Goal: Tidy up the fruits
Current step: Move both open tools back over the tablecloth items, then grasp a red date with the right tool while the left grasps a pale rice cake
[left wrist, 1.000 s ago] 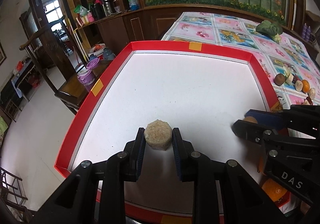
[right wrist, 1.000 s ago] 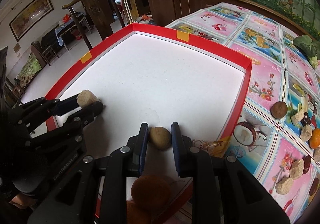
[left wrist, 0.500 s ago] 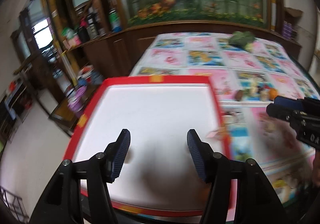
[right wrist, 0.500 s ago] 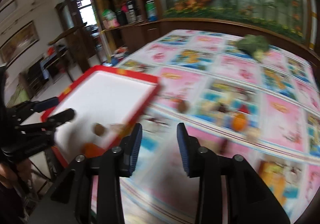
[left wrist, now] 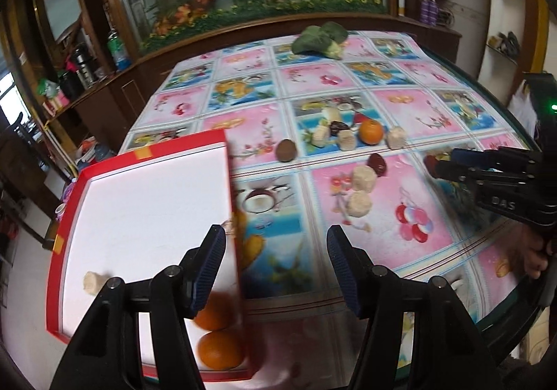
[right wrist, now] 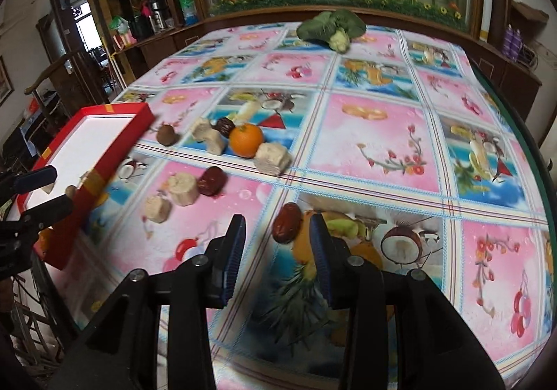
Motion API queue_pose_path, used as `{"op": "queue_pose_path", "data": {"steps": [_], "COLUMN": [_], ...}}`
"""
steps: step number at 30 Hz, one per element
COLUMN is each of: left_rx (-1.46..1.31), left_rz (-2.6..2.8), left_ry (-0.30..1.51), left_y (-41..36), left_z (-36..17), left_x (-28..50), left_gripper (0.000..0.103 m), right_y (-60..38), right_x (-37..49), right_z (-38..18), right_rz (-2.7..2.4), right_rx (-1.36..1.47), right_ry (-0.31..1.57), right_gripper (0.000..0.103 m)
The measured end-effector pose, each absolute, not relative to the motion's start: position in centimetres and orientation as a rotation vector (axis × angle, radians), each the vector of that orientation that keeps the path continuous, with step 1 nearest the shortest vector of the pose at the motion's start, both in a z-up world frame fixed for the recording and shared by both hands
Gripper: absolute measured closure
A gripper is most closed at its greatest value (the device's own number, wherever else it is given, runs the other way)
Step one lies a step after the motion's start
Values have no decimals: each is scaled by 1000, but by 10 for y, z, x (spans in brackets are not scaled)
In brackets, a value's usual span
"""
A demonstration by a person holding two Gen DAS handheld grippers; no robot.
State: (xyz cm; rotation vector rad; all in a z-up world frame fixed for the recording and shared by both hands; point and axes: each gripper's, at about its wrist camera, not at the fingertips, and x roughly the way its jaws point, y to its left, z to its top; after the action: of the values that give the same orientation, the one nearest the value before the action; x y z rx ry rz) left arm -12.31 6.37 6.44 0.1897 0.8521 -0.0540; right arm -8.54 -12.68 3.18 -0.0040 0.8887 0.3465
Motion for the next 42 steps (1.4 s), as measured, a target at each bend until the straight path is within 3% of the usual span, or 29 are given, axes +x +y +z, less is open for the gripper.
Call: {"op": "queue_pose_path", "data": {"steps": [9, 16, 27, 32, 42], "left_rx": [194, 189, 149, 132, 110], "left_rz": [-79, -132, -198, -229, -236], "left_ry": [884, 936, 995, 1013, 1005], "left_y": [50, 34, 25, 21, 24], "left_z": [60, 45, 23, 16, 15], "left_x": [-107, -97, -72, -67, -64], "left_gripper": [42, 42, 43, 55, 56], "right_y": [-120, -118, -79, -73, -64], "right_x": [-74, -82, -52, -46, -40], "right_z": [23, 43, 28, 23, 23], "right_rz": [337, 411, 483, 456, 461], "right_rx": [-22, 32, 83, 62, 38], "right_ry": [917, 824, 937, 951, 948], "right_gripper": [63, 63, 66, 74, 75]}}
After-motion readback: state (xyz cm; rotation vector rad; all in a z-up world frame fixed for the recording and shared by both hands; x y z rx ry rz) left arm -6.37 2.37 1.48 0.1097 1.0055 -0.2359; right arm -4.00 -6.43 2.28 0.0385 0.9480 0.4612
